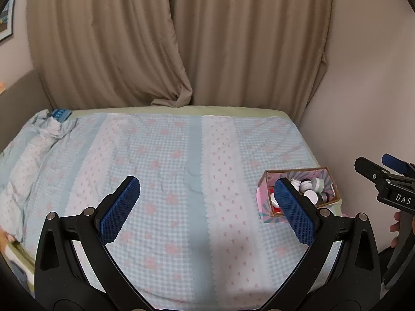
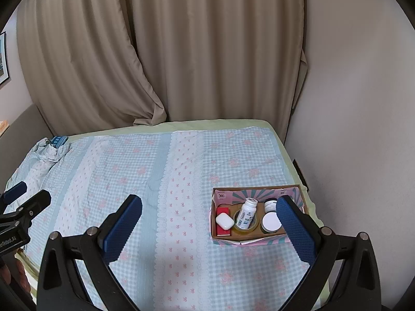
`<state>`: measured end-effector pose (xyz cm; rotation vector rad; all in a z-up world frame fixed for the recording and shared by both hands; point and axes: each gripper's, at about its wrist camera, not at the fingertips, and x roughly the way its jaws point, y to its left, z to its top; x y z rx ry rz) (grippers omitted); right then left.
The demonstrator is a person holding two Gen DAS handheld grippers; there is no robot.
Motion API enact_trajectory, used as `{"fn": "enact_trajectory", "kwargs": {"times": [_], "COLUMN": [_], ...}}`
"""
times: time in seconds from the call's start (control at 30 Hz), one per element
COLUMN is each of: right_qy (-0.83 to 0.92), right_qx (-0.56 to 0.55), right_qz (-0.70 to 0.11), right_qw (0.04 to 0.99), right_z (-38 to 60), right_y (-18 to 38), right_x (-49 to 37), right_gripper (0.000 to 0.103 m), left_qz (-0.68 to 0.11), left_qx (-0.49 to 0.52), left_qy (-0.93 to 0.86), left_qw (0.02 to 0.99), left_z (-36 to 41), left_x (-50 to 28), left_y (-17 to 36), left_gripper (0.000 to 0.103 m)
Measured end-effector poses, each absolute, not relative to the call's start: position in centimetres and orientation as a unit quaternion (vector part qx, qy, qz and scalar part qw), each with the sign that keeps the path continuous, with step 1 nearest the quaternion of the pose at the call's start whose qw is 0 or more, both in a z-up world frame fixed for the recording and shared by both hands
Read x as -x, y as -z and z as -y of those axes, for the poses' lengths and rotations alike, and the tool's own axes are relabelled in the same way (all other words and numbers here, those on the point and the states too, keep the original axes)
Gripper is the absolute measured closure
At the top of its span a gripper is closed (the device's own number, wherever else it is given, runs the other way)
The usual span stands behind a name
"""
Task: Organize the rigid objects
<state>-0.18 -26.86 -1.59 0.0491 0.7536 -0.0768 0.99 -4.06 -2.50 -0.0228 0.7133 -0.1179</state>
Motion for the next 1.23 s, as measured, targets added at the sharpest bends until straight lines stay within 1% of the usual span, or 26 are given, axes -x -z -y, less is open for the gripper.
{"fn": "enact_trajectory", "kwargs": {"times": [0.57, 0.87, 1.0, 1.23], "right_qy": [0.042, 0.047, 0.05, 0.055], "right_qx": [-0.018, -0.017, -0.018, -0.024], "right_qz": [-0.367, -0.367, -0.366, -0.37], "right_qw": [0.929, 0.929, 0.929, 0.927], "right_z": [26.2, 26.0, 26.0, 26.0], "right_y": [1.5, 1.6, 1.8, 2.2], "right_x": [-0.7, -1.4, -1.7, -2.4], "right_gripper": [0.0, 0.0, 0.0, 0.0], "left_qz": [-0.333, -0.303, -0.271, -0.26], "left_qx": [-0.002, -0.008, -0.025, -0.026], "left_qy": [0.057, 0.045, 0.035, 0.049], "left_qw": [0.941, 0.952, 0.962, 0.964], "left_z": [4.2, 4.1, 4.3, 3.9], "left_x": [-1.5, -1.6, -1.1, -1.7], "left_y": [2.7, 2.0, 1.5, 1.5], "left_gripper": [0.0, 0.0, 0.0, 0.0]}}
